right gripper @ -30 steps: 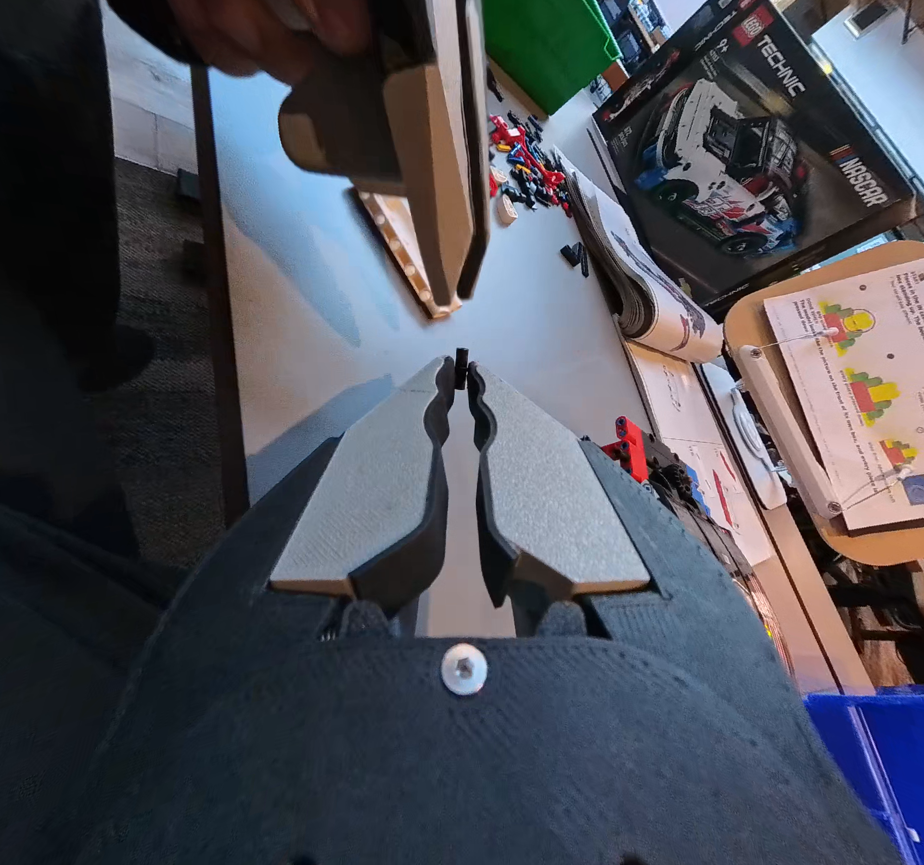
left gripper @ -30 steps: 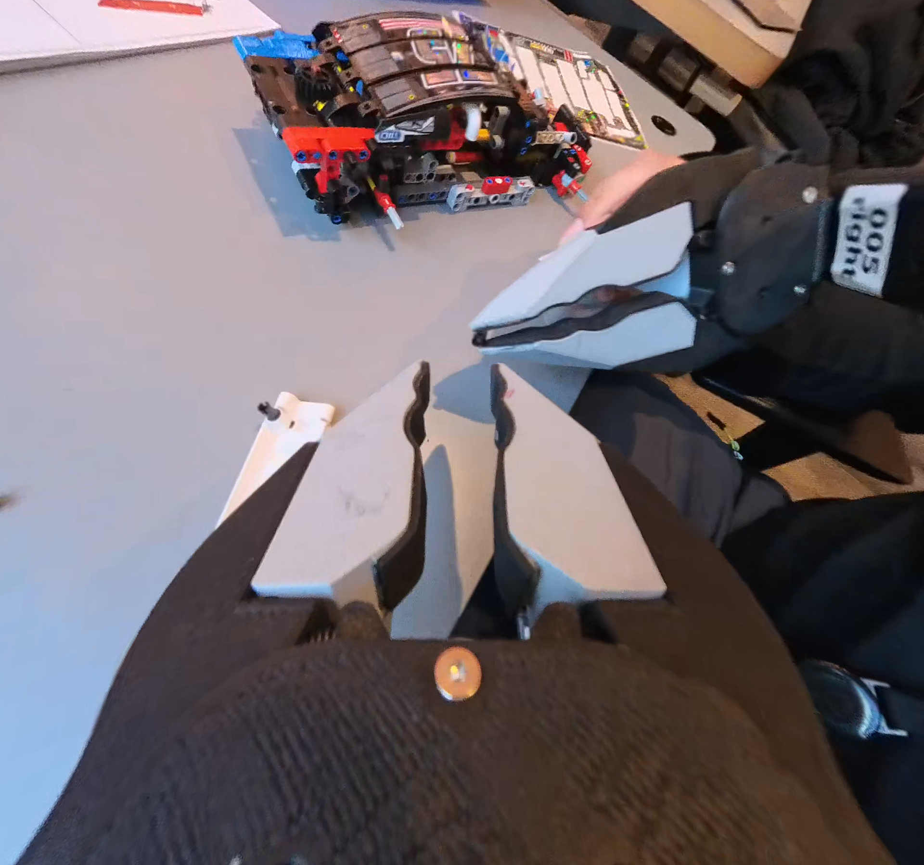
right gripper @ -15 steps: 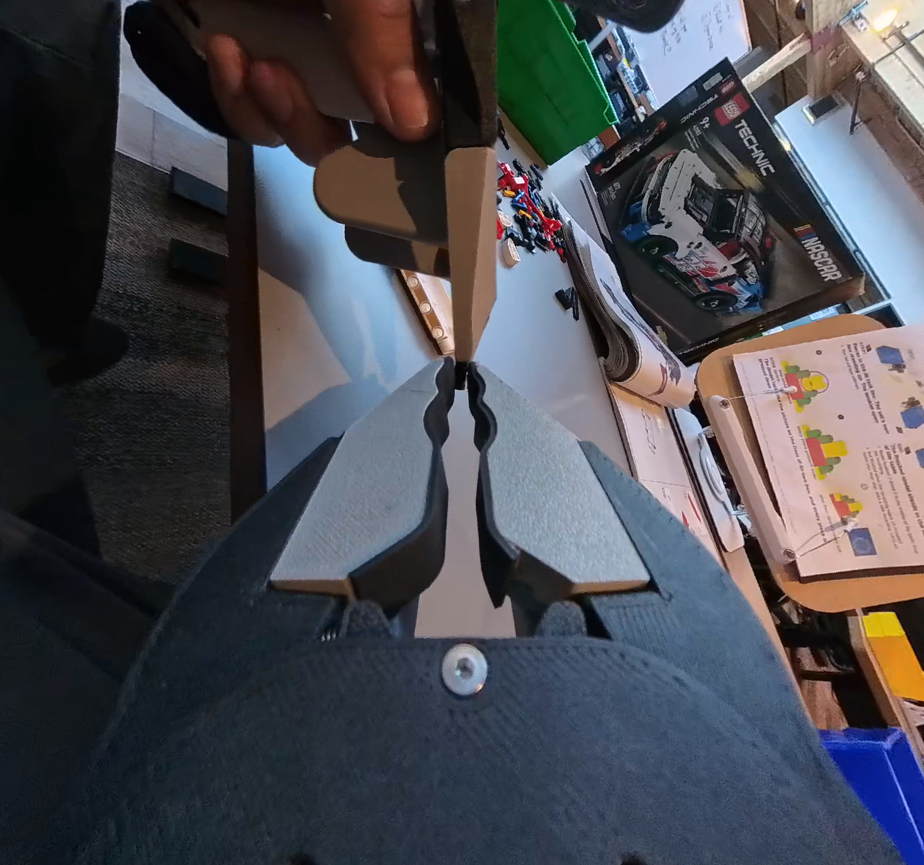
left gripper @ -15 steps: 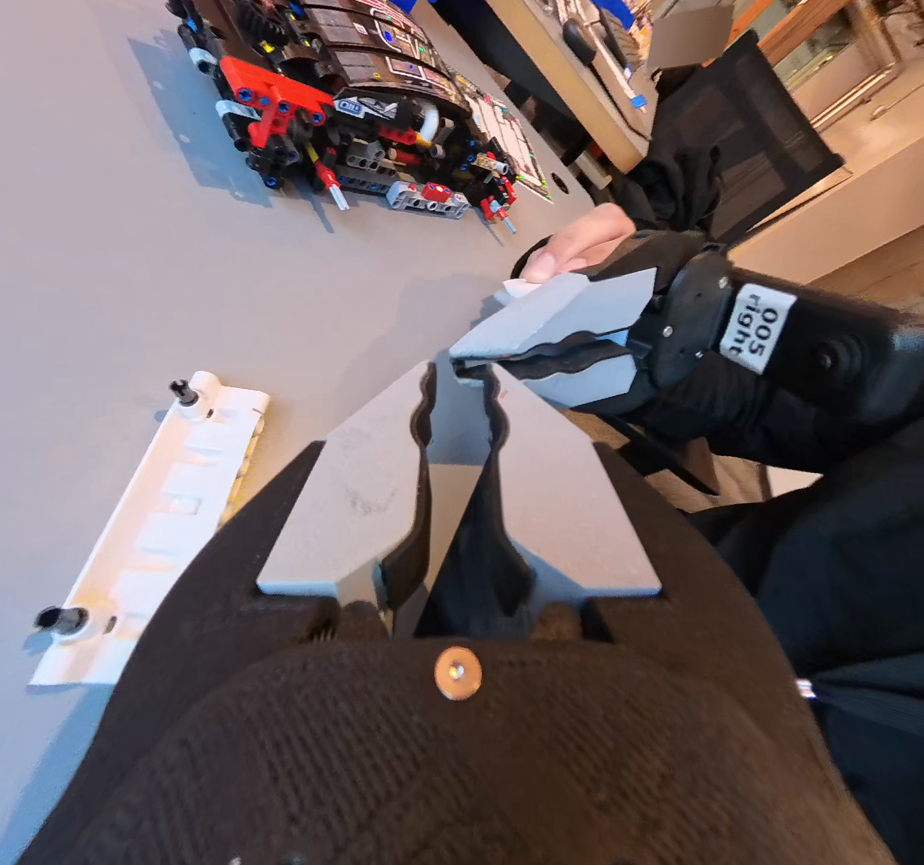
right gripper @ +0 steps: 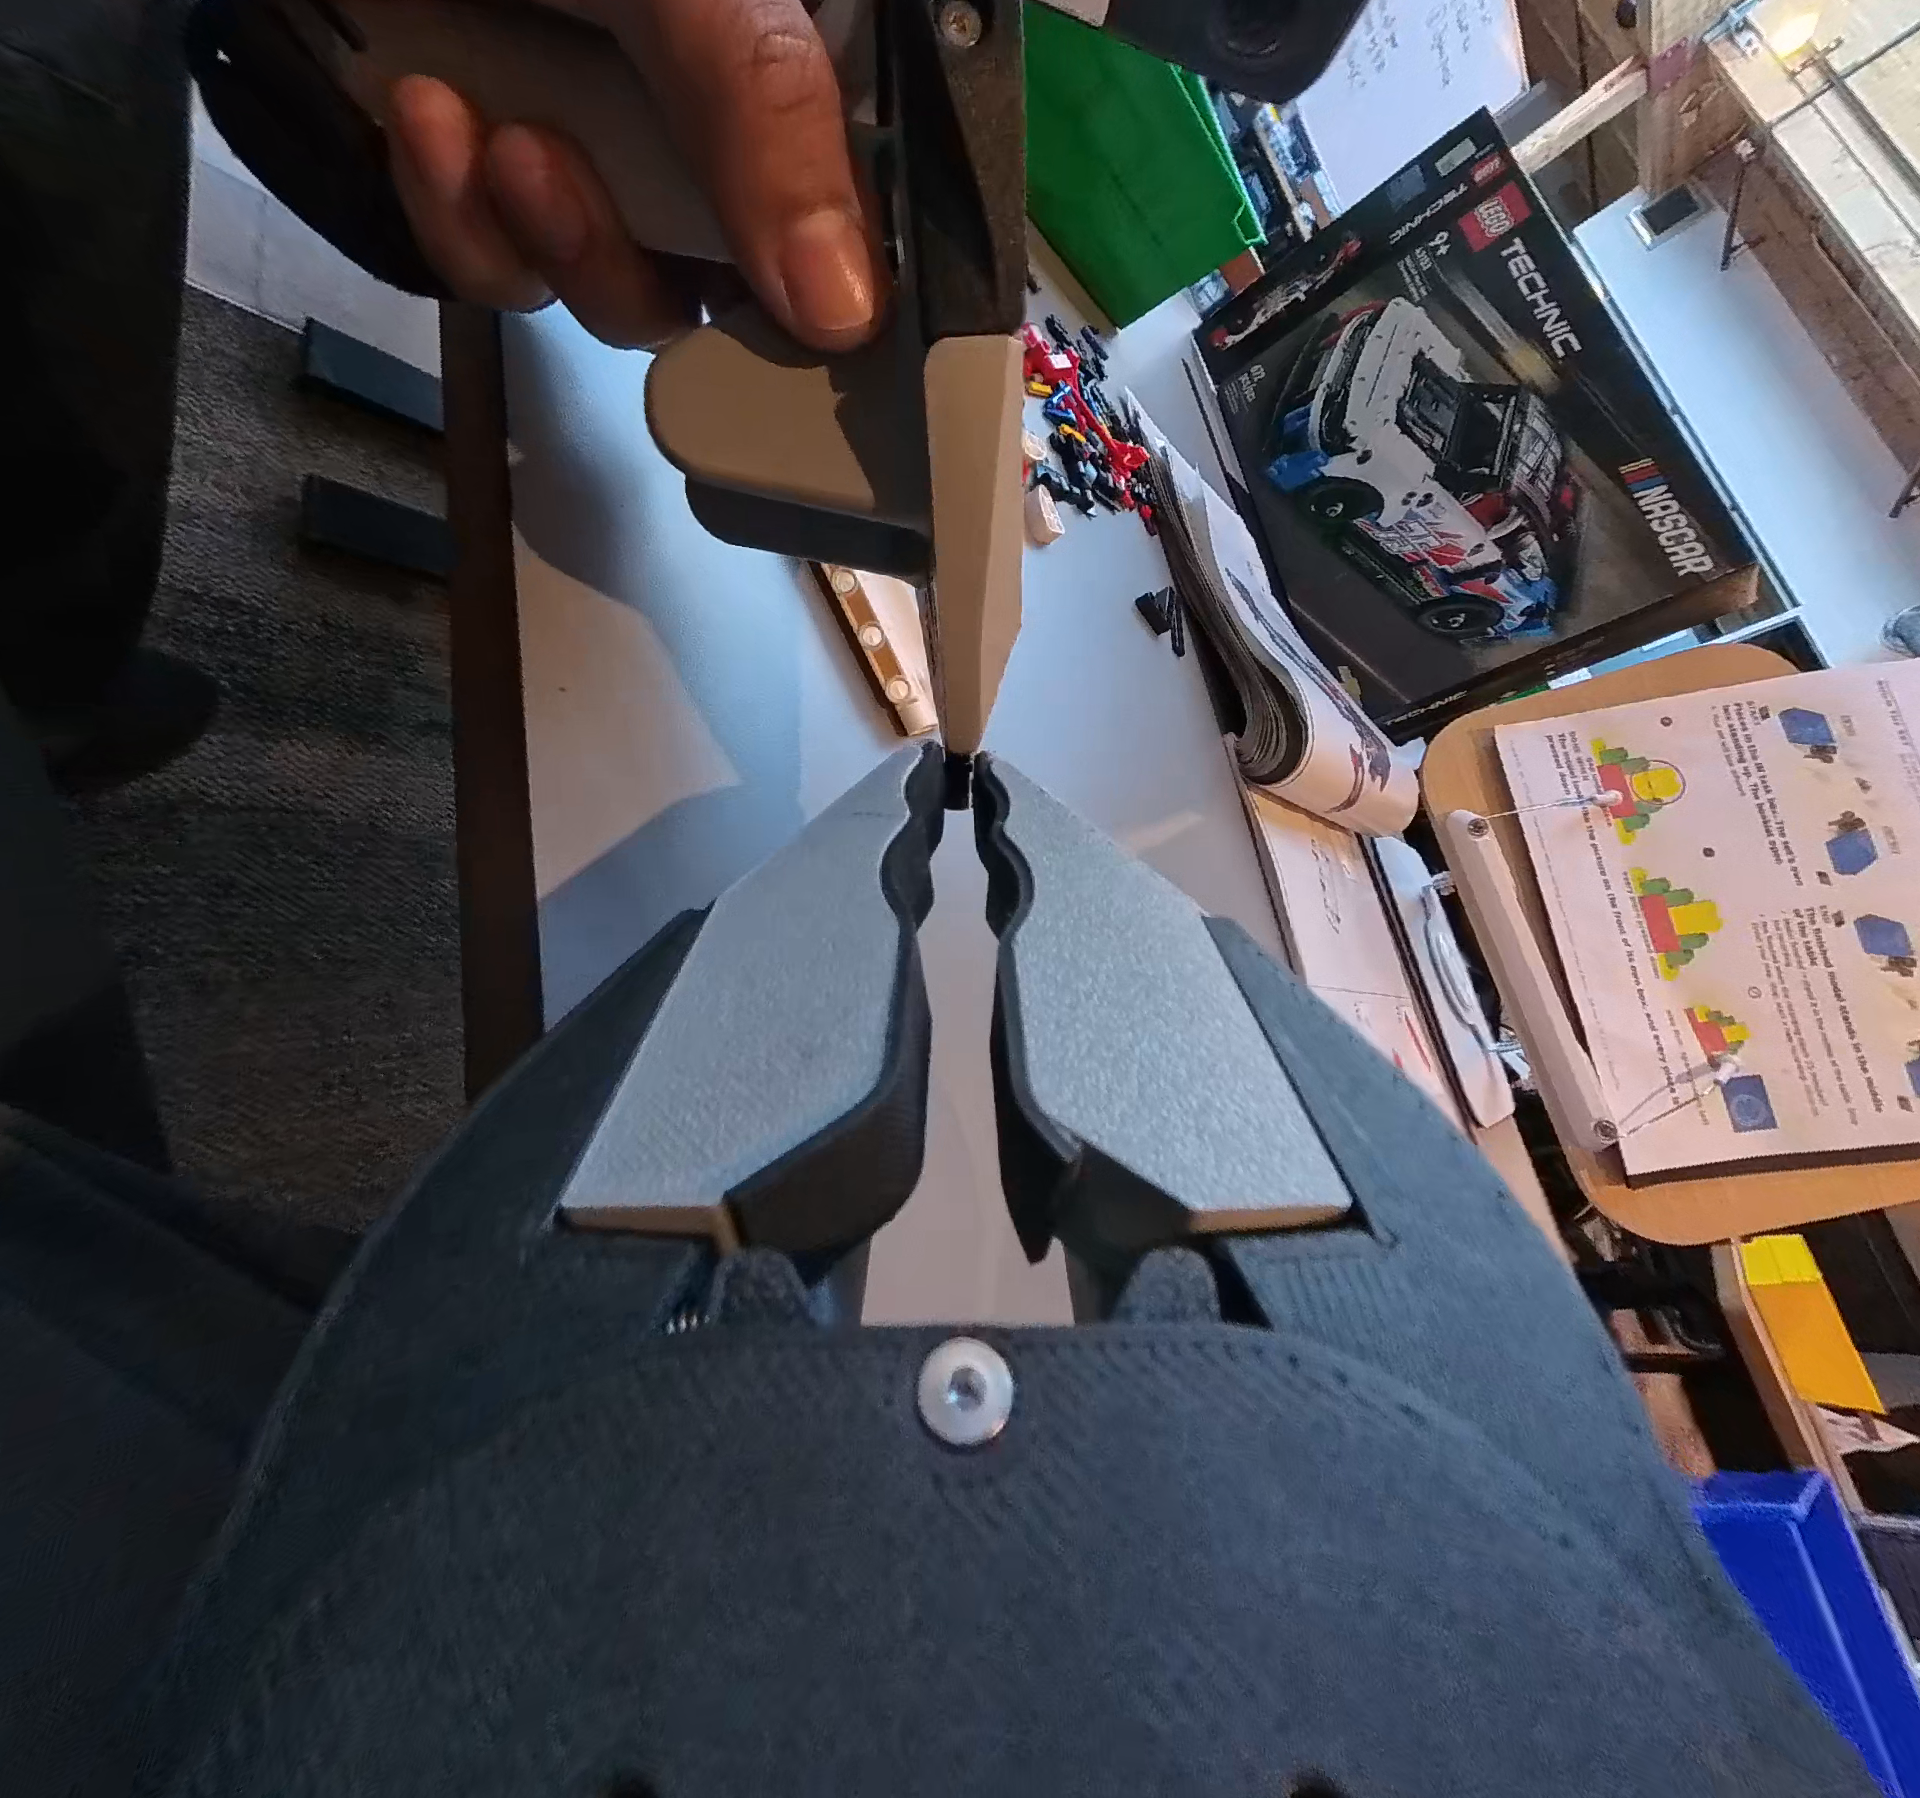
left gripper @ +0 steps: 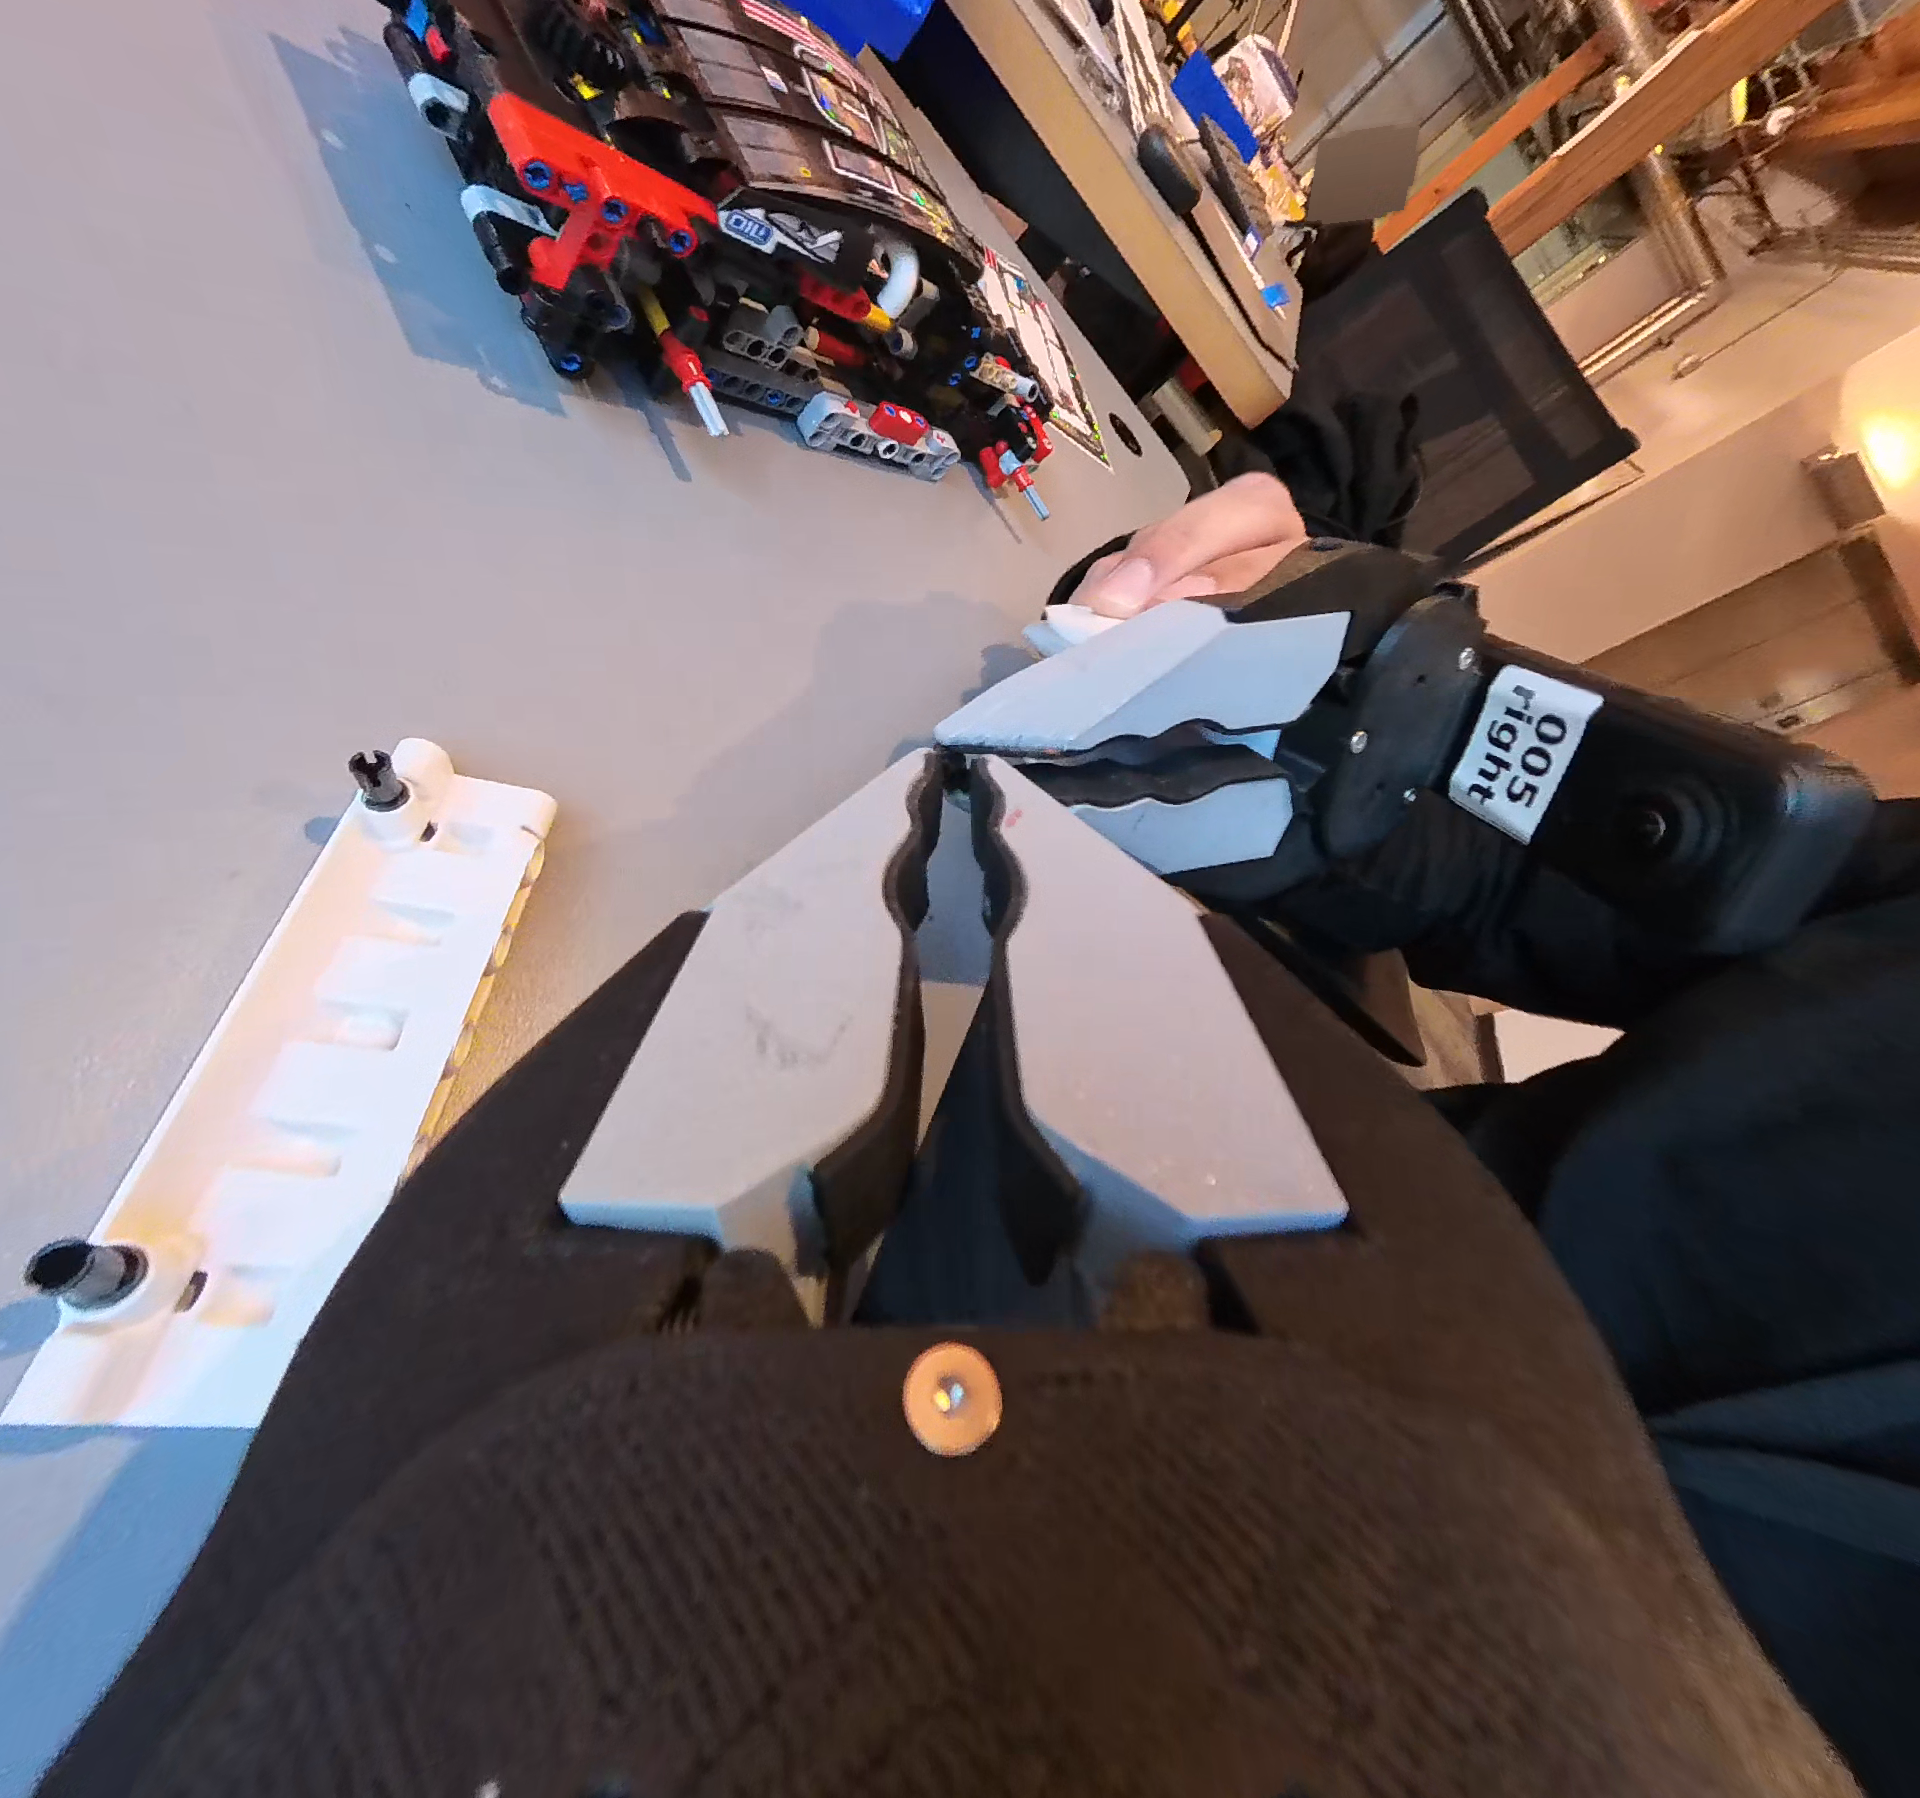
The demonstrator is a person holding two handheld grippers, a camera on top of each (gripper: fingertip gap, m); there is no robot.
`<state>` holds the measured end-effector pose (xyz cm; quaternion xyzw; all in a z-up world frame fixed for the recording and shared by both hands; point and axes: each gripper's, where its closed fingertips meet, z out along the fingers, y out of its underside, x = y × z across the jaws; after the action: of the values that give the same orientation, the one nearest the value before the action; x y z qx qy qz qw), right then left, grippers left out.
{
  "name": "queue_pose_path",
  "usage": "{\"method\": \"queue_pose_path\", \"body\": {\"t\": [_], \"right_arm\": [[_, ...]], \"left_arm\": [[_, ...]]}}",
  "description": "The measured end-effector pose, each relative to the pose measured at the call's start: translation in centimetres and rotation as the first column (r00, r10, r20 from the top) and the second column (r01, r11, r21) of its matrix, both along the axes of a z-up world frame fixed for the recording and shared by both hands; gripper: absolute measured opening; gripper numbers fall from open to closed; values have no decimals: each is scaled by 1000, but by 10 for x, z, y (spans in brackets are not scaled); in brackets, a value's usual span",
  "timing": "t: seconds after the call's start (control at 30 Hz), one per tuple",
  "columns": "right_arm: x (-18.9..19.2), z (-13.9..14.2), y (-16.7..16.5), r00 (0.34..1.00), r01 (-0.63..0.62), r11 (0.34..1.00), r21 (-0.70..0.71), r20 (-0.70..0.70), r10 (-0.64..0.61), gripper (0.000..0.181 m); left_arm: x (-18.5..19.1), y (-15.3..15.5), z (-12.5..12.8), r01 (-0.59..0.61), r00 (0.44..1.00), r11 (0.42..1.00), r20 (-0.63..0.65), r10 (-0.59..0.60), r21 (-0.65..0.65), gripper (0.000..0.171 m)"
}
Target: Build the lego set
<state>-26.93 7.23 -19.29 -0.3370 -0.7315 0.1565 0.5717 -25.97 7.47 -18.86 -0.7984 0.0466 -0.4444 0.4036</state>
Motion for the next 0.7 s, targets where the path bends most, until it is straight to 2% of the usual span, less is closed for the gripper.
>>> {"method": "queue_pose_path", "body": {"t": [0.13, 0.27, 0.47, 0.63, 0.7], "right_arm": [[-1, -3, 2, 1000, 2, 998, -64, 10, -2, 11], [5, 4, -2, 999, -43, 976, -213, -16, 41, 12], [9, 23, -24, 987, -158, 863, -480, -68, 143, 19], [14, 30, -32, 971, -233, 775, -588, -97, 218, 5], [23, 34, -47, 936, -323, 688, -650, -115, 332, 4]], "left_arm": [[-2, -1, -1, 8, 1000, 1000, -26, -8, 8, 2], [-8, -8, 16, 54, 998, 994, -46, -50, 96, 1], [-4, -24, 34, 176, 975, 955, -174, -136, 240, 2], [12, -39, 45, 315, 917, 874, -355, -181, 370, 2], [20, -51, 50, 403, 864, 803, -471, -176, 439, 2]]}}
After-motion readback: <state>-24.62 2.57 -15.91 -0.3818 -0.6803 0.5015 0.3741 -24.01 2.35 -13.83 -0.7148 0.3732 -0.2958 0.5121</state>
